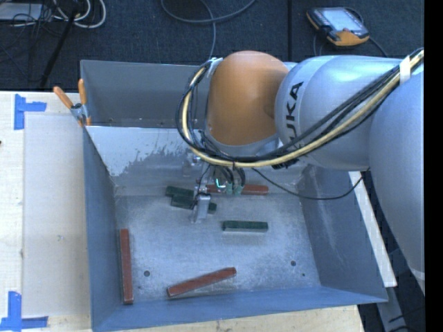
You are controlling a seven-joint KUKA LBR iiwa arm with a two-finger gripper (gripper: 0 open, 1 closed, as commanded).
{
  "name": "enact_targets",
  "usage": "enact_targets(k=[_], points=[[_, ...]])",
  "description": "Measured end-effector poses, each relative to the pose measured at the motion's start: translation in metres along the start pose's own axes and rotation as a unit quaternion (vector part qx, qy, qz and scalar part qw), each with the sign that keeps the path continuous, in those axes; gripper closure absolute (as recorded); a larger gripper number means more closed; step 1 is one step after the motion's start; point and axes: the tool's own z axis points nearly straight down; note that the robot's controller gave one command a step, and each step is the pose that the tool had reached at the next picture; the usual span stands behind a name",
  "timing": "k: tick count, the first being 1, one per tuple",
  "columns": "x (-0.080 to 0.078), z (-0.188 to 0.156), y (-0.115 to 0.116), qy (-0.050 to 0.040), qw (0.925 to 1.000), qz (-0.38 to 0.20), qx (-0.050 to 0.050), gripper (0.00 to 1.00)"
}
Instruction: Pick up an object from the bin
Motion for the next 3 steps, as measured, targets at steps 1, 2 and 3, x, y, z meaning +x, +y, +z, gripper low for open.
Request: enact_targets(k=[1,2,3], points=[[-0.002,-0.004,-0.001,-0.0037,1.0000,0.001,0.000,0.00],[-0.011,0.048,-0.037,-0.0068,1.0000,-0.002,-0.001,0.00],[-0.003,0.108,-0.032,-0.0089,0.9993,0.037,-0.002,1.00]])
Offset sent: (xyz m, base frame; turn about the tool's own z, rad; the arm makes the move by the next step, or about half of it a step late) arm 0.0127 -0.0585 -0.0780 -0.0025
